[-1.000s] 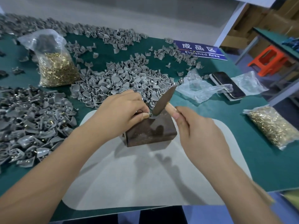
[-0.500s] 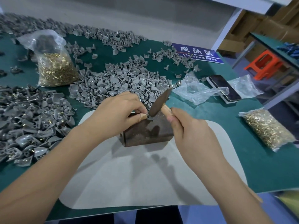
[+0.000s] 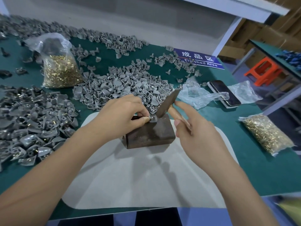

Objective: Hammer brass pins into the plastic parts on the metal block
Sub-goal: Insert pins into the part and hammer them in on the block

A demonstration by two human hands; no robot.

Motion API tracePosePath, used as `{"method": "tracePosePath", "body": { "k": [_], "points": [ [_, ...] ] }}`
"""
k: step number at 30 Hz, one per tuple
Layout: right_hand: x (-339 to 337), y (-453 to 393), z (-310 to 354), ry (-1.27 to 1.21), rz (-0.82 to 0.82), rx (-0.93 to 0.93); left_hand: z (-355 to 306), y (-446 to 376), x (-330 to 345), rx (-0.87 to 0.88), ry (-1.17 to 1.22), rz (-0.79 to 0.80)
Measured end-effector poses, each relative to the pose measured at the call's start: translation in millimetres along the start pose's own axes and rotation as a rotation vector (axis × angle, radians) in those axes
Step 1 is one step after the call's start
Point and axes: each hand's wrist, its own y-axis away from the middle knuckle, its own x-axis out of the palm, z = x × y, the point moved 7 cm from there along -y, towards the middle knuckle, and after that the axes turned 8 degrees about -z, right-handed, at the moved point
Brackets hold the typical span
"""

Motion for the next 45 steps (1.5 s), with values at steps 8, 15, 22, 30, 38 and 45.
{"method": "tracePosePath", "body": {
  "k": [8,15,22,30,38,45],
  "points": [
    [5.2,14.8,20.4,-0.032,-0.156,-0.143,-2.2,0.0,-1.2,0.013,-0.035,0.008],
    [-5.8,15.1,15.9,-0.031,-0.268,-0.158,-2.9,-0.4,-0.4,0.028,-0.064,0.018],
    [-5.6,13.0,8.8,0.011,-0.227,-0.106,-3.2,-0.1,-1.4,0.022,-0.042,0.014],
    [-11.2,10.2,10.7,-0.009,-0.3,-0.127,-2.0,0.2,0.4,0.012,-0.025,0.009],
    [-3.2,10.0,-1.3,-0.021,-0.221,-0.063,-1.6,0.1,-0.4,0.035,-0.05,-0.007],
    [8.4,10.6,7.2,0.061,-0.138,-0.135,-4.1,0.4,-1.7,0.043,-0.068,-0.035]
  ]
}}
